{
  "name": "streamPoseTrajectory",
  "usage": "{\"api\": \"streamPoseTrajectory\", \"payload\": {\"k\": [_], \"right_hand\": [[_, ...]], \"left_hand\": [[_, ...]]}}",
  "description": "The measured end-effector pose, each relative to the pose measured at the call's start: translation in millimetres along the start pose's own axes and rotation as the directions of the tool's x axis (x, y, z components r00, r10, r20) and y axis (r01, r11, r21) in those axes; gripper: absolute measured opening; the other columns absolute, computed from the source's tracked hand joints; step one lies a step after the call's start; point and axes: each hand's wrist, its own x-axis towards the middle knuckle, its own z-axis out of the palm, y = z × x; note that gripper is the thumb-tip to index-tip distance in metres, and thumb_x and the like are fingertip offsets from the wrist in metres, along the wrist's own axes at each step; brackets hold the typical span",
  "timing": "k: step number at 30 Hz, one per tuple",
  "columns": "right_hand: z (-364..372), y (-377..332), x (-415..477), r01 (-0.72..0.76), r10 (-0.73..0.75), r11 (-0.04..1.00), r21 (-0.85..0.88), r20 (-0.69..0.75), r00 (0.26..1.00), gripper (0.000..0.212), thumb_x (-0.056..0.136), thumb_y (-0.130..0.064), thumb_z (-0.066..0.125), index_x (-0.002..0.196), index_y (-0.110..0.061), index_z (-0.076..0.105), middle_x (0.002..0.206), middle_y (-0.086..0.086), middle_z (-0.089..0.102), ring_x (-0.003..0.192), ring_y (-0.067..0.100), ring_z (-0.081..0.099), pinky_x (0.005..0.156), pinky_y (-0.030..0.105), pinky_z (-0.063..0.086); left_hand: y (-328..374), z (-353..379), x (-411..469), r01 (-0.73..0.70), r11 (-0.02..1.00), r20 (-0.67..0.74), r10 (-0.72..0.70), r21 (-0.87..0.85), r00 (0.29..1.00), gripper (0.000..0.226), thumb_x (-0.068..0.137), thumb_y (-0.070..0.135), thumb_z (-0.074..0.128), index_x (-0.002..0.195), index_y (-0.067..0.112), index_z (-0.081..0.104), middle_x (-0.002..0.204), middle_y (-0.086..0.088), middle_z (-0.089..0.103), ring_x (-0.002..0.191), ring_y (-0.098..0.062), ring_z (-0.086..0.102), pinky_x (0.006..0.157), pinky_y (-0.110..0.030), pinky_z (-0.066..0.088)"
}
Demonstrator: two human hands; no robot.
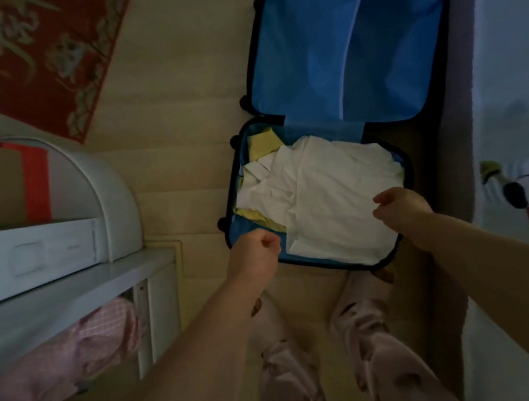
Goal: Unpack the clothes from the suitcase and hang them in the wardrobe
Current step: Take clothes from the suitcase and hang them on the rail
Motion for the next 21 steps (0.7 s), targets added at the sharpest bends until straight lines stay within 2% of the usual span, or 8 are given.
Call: {"api": "streamPoseTrajectory", "payload": {"k": [3,6,8,12,15,17,18,21], "right_hand": [[12.6,15.8,24.0,-0.029,0.03,0.997,-0.068,0.019,0.999,0.049,0.091,-0.014,0.053,0.139,-0.015,0.04,0.137,0.016,0.045,0.121,0.033,0.047,0.099,0.035,0.041],[20.5,26.4,46.0,-0.014,0.015,0.992,-0.126,0.008,1.0,0.057,0.092,-0.011,0.052,0.144,-0.01,0.03,0.142,0.02,0.037,0.125,0.036,0.042,0.103,0.038,0.039],[24.2,31.9,60.6,0.021,-0.021,0.984,-0.176,-0.002,1.0,0.055,0.091,-0.012,0.053,0.143,-0.01,0.034,0.148,0.019,0.028,0.13,0.035,0.037,0.107,0.038,0.036],[26.3,42.7,82.0,0.145,-0.139,0.868,-0.475,0.048,0.989,0.034,0.092,-0.016,0.051,0.125,-0.023,0.057,0.158,0.007,0.006,0.139,0.033,0.016,0.114,0.041,0.017],[27.5,47.9,93.9,0.141,-0.109,0.808,-0.572,0.09,0.99,0.037,0.094,-0.024,0.048,0.131,-0.027,0.051,0.159,0.005,0.001,0.141,0.031,0.009,0.116,0.043,0.008],[28.3,50.5,100.9,0.087,-0.022,0.816,-0.572,0.12,0.993,0.053,0.095,-0.031,0.046,0.146,-0.024,0.03,0.157,0.008,0.007,0.139,0.033,0.013,0.116,0.043,0.012],[29.4,51.2,102.9,0.074,0.008,0.808,-0.584,0.137,0.991,0.053,0.096,-0.03,0.044,0.146,-0.022,0.029,0.154,0.01,0.015,0.137,0.034,0.018,0.115,0.042,0.017],[29.7,51.1,101.8,0.073,-0.041,0.837,-0.543,0.071,0.997,0.037,0.098,-0.022,0.041,0.131,-0.009,0.051,0.133,0.018,0.046,0.12,0.034,0.043,0.099,0.036,0.038]], "left_hand": [[-16.6,16.4,14.4,-0.002,1.0,0.009,0.002,-0.024,1.0,0.013,0.094,0.017,0.056,0.093,0.014,0.068,0.095,-0.001,0.07,0.091,-0.017,0.065,0.084,-0.032,0.053],[-33.5,28.2,23.5,0.058,0.995,0.029,-0.056,-0.077,0.998,0.015,0.094,0.02,0.055,0.084,0.023,0.066,0.093,0.002,0.069,0.09,-0.015,0.064,0.083,-0.029,0.052],[-44.1,33.7,31.6,0.089,0.992,0.044,-0.086,-0.085,0.995,0.016,0.095,0.02,0.053,0.084,0.026,0.064,0.094,0.002,0.068,0.091,-0.014,0.063,0.083,-0.028,0.051],[-57.4,37.4,49.2,0.119,0.992,0.061,-0.117,-0.042,0.991,0.014,0.094,0.021,0.054,0.087,0.026,0.065,0.097,0.001,0.068,0.093,-0.016,0.064,0.087,-0.031,0.051],[-59.9,39.3,63.1,0.122,0.992,0.063,-0.119,-0.038,0.991,0.015,0.093,0.02,0.055,0.083,0.025,0.065,0.097,-0.001,0.07,0.092,-0.018,0.065,0.088,-0.032,0.052],[-58.2,40.0,70.3,0.109,0.994,0.056,-0.107,-0.023,0.993,0.014,0.093,0.019,0.055,0.089,0.018,0.068,0.096,-0.001,0.07,0.091,-0.017,0.065,0.084,-0.03,0.051],[-56.6,40.3,73.6,0.097,0.995,0.054,-0.095,-0.023,0.994,0.014,0.093,0.019,0.055,0.091,0.015,0.069,0.096,-0.001,0.069,0.09,-0.017,0.064,0.082,-0.029,0.051],[-48.2,39.7,79.9,0.059,0.998,0.051,-0.059,0.001,0.997,0.014,0.094,0.016,0.055,0.091,0.011,0.068,0.092,-0.003,0.068,0.085,-0.017,0.062,0.077,-0.029,0.051]]}}
